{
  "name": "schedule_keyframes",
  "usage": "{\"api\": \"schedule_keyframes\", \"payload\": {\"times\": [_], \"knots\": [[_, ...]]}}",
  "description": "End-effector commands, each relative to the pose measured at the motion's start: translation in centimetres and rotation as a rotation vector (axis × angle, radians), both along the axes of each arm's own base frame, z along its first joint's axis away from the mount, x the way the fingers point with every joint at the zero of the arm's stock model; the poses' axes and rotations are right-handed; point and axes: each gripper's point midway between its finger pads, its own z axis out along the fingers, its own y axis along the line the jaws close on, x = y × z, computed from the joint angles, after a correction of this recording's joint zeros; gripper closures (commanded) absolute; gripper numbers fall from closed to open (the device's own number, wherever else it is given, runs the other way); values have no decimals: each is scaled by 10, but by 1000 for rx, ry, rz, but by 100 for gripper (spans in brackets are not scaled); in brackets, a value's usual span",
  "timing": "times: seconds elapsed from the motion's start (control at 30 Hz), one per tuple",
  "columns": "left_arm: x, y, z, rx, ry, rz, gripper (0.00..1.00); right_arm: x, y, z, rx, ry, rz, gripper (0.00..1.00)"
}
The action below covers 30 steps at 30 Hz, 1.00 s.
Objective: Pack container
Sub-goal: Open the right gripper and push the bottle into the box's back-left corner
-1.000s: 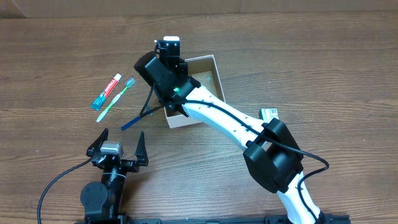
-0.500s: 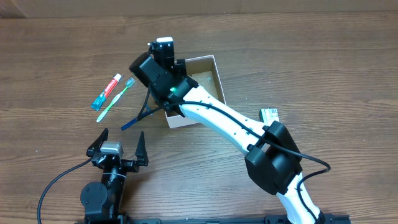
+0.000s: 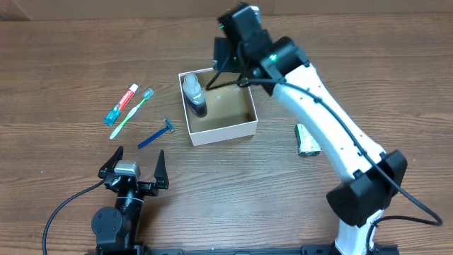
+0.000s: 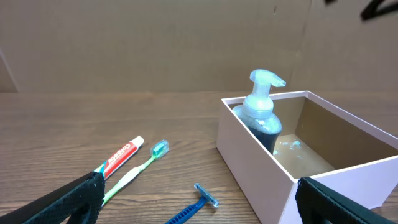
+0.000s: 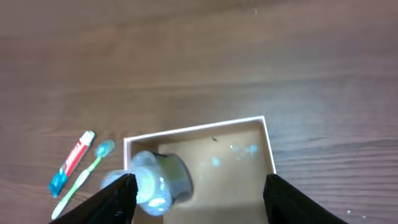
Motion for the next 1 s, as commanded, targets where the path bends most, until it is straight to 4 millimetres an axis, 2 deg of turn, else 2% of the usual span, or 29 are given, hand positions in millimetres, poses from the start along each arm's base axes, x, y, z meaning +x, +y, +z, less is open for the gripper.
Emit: {"api": "schedule_keyframes", "payload": {"times": [0.0,0.2,0.5,0.67,0.97], "knots": [[0,0,0,22,-9,-2,0,-14,22,-56,18,159,91,33],[0,0,0,22,-9,-2,0,-21,33,-106,-31,245,104,33],[0,0,0,22,-9,-2,0,-23,37,-139,-56,290,102,33],[0,0,0,22,-9,-2,0,-24,41,-169,-84,332,107,34],[0,0,0,22,-9,-2,0,-25,48,-172,-45,347,101,35]]}}
